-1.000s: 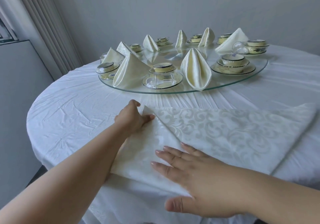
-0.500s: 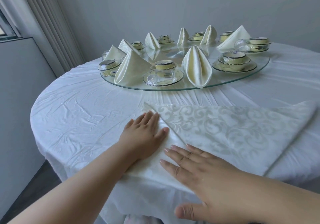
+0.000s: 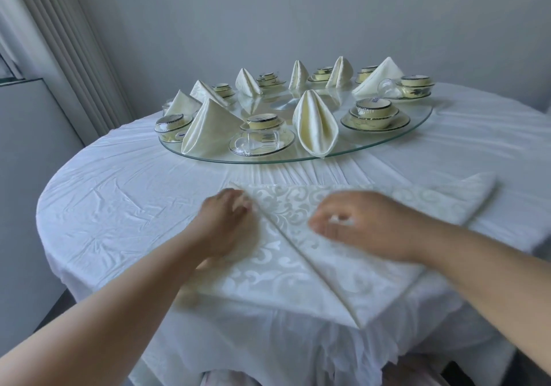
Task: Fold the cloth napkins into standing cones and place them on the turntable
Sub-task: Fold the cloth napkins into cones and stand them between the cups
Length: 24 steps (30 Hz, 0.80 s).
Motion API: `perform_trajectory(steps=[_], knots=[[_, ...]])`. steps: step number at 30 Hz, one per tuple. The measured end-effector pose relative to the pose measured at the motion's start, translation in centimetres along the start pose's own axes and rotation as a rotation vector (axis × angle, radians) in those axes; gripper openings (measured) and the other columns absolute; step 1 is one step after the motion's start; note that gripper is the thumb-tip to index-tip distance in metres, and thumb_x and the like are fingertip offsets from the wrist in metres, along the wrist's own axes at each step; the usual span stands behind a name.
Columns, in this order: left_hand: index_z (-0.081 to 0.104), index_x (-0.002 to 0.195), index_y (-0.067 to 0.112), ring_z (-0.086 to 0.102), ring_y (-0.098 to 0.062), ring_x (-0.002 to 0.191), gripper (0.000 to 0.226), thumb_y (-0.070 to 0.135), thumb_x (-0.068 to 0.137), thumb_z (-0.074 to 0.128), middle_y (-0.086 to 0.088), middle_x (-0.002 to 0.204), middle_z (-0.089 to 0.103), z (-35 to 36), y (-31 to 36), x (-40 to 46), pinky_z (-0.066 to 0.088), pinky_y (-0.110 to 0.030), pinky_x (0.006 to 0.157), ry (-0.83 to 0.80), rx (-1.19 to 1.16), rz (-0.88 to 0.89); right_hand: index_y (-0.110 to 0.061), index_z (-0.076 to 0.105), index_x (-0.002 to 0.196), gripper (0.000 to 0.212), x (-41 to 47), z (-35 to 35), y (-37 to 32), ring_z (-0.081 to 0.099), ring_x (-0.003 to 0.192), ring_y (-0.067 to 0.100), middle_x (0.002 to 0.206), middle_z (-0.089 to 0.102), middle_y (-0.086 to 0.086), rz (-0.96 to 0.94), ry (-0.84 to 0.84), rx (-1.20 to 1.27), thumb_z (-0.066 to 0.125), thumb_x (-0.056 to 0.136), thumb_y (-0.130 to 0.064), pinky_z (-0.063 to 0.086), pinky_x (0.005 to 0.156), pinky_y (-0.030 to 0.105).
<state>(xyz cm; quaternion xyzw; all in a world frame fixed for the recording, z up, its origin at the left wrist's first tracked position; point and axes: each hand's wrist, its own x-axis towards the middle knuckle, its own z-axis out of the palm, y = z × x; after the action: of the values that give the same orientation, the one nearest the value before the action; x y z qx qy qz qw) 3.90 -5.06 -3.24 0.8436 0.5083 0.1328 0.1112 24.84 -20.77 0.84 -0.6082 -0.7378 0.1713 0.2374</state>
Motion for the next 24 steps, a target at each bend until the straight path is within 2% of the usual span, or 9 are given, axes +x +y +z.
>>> perform_trajectory(steps=[3, 5, 7, 9, 12, 15, 18, 21, 24], knots=[[0.051, 0.110, 0.006, 0.053, -0.037, 0.107, 0.048, 0.045, 0.085, 0.062, -0.016, 0.112, 0.059, -1.2, 0.0, 1.2, 0.042, -0.037, 0.086, 0.043, 0.093, -0.331, -0.024, 0.066, 0.104, 0.029, 3.8, -2.8, 4.2, 0.059, 0.093, 0.011, 0.099, 0.064, -0.009, 0.172, 0.214, -0.131, 0.059, 0.088, -0.047, 0.047, 0.083, 0.029], [0.052, 0.091, 0.006, 0.058, -0.032, 0.090, 0.042, 0.044, 0.082, 0.066, -0.011, 0.088, 0.058, -2.1, 1.1, 1.6, 0.044, -0.032, 0.073, -0.061, 0.124, -0.414, -0.021, 0.059, 0.115, 0.042, 5.4, -4.3, 7.2, 0.055, 0.095, 0.013, 0.104, 0.058, -0.007, 0.333, 0.129, -0.272, 0.061, 0.086, -0.050, 0.044, 0.081, 0.029], [0.054, 0.106, 0.006, 0.060, -0.027, 0.097, 0.042, 0.043, 0.088, 0.061, -0.010, 0.097, 0.060, -2.7, 2.4, 2.4, 0.045, -0.030, 0.079, -0.205, 0.200, -0.452, -0.019, 0.053, 0.120, 0.052, 6.1, -5.0, 9.5, 0.053, 0.097, 0.015, 0.110, 0.055, -0.004, 0.476, -0.059, -0.331, 0.064, 0.083, -0.053, 0.043, 0.082, 0.028], [0.053, 0.121, 0.004, 0.059, -0.021, 0.100, 0.050, 0.045, 0.091, 0.058, -0.010, 0.115, 0.061, -2.9, 3.0, 3.2, 0.044, -0.026, 0.086, -0.302, 0.248, -0.484, -0.018, 0.052, 0.108, 0.044, 6.3, -5.4, 10.6, 0.054, 0.095, 0.018, 0.105, 0.054, -0.003, 0.546, -0.179, -0.344, 0.067, 0.082, -0.050, 0.044, 0.079, 0.029], [0.058, 0.122, 0.006, 0.060, -0.020, 0.092, 0.055, 0.048, 0.088, 0.057, -0.006, 0.104, 0.062, -3.0, 2.9, 4.5, 0.044, -0.024, 0.081, -0.326, 0.331, -0.463, -0.015, 0.055, 0.080, 0.029, 6.1, -6.3, 10.7, 0.053, 0.071, 0.018, 0.079, 0.057, 0.000, 0.571, -0.283, -0.303, 0.068, 0.085, -0.041, 0.039, 0.059, 0.025], [0.063, 0.118, 0.004, 0.062, -0.024, 0.106, 0.049, 0.044, 0.088, 0.061, -0.013, 0.113, 0.066, -3.1, 3.9, 5.5, 0.045, -0.028, 0.088, -0.227, 0.245, -0.354, -0.014, 0.061, 0.076, 0.027, 4.9, -7.7, 10.4, 0.053, 0.057, 0.016, 0.067, 0.059, -0.001, 0.621, -0.342, -0.302, 0.068, 0.085, -0.038, 0.041, 0.053, 0.022], [0.066, 0.106, 0.001, 0.059, -0.029, 0.087, 0.041, 0.034, 0.083, 0.069, -0.013, 0.093, 0.064, -2.0, 5.4, 6.5, 0.043, -0.032, 0.069, -0.099, 0.060, -0.232, -0.014, 0.067, 0.076, 0.027, 3.3, -8.9, 10.7, 0.054, 0.048, 0.013, 0.060, 0.062, -0.004, 0.655, -0.339, -0.317, 0.070, 0.083, -0.040, 0.043, 0.049, 0.019], [0.055, 0.111, 0.001, 0.055, -0.031, 0.098, 0.053, 0.039, 0.078, 0.072, -0.013, 0.104, 0.060, -0.3, 6.5, 6.9, 0.042, -0.033, 0.075, -0.037, 0.050, -0.265, -0.015, 0.065, 0.086, 0.030, 2.2, -9.0, 11.2, 0.059, 0.069, 0.015, 0.078, 0.065, -0.002, 0.669, -0.318, -0.433, 0.069, 0.082, -0.044, 0.043, 0.060, 0.023], [0.042, 0.127, 0.008, 0.039, -0.032, 0.121, 0.057, 0.041, 0.086, 0.064, -0.013, 0.127, 0.046, 0.2, 8.7, 4.9, 0.036, -0.040, 0.095, 0.276, 0.171, -0.132, -0.014, 0.057, 0.106, 0.044, 1.1, -8.4, 11.4, 0.059, 0.098, 0.022, 0.104, 0.060, 0.001, 0.644, -0.112, -0.495, 0.067, 0.082, -0.049, 0.044, 0.077, 0.029]])
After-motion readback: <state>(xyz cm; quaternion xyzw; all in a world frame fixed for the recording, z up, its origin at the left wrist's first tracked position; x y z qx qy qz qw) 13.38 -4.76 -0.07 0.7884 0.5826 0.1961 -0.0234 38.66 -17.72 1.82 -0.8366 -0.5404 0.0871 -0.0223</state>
